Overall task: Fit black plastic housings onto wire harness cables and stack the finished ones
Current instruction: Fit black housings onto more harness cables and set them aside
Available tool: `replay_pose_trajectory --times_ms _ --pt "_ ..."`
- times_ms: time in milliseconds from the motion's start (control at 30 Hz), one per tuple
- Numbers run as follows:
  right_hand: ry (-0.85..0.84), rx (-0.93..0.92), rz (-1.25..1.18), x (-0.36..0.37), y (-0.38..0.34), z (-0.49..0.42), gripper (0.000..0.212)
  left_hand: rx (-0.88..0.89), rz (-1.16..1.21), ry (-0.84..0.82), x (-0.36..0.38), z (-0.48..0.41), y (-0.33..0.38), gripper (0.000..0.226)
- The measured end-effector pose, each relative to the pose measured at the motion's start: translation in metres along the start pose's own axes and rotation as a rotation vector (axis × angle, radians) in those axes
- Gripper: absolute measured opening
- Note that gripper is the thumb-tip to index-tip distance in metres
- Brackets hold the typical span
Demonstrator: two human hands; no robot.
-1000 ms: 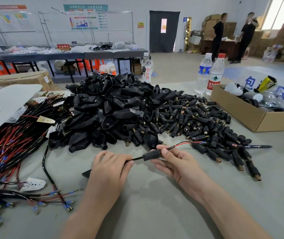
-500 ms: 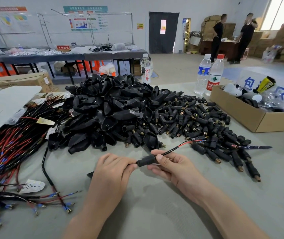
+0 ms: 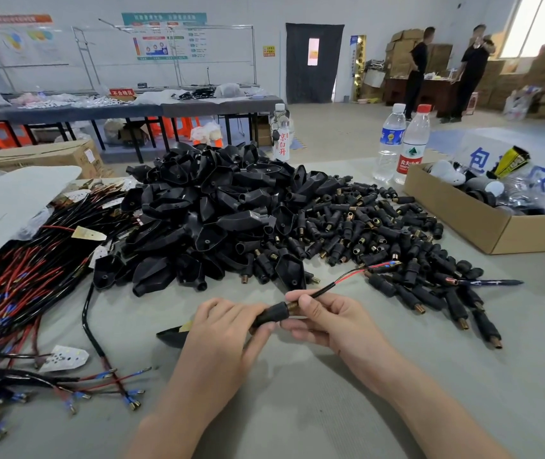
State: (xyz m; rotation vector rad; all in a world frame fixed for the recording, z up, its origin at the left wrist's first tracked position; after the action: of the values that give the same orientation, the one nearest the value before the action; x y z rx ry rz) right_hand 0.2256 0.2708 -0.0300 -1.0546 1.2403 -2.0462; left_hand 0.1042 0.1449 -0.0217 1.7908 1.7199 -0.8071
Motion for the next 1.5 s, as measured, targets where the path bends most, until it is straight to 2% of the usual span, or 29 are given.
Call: replay_pose_trajectory --times_ms 200,667,967,1100,1233,1300,1400,1500 --pt "0.061 -0.111 0.078 -0.002 -0.008 0.002 0.025 -0.003 -0.070 -0.036 -0.001 -0.003 0.000 0.030" --pt "0.189 -0.177 -0.019 -0.020 -0.012 -0.004 0.031 -0.058 -0.101 -0.091 0.000 -0.002 -0.005 0.033" --pt "0.300 -0.217 -0.300 -0.055 -0.025 -0.002 0.028 -0.145 -0.074 -0.079 -0.006 0.004 -0.016 0.035" --pt "0.248 -0.189 -0.381 -0.055 -0.025 0.000 0.027 -0.120 -0.059 -0.062 -0.004 0.004 -0.011 0.033" --pt "0.092 -0.009 -0.166 -0.020 -0.003 -0.004 0.037 -0.081 -0.053 -0.075 0.002 0.004 -0.011 0.030" --pt "0.041 0.026 -0.036 -0.005 0.008 -0.007 0.035 -0.039 -0.050 -0.085 0.005 0.005 -0.008 0.027" --pt "0.078 -0.001 0.038 -0.002 0.008 -0.008 0.014 -0.024 0.004 -0.070 0.005 0.003 -0.005 0.030" --pt "0.169 -0.028 0.029 -0.013 0.004 -0.008 0.013 -0.157 0.113 -0.058 0.001 0.003 -0.009 0.044"
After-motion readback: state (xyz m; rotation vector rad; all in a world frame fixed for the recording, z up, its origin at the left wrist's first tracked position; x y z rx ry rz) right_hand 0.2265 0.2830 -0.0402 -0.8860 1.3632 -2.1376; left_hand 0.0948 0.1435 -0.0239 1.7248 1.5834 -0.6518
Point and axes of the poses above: each hand's wrist, its own z-axis away from the middle knuckle, its own x-axis out of the palm, y = z × x, the point moved 4 cm from there along -z, towards the middle knuckle, and after that the axes turned 14 degrees about x, right-handed, at the moved point
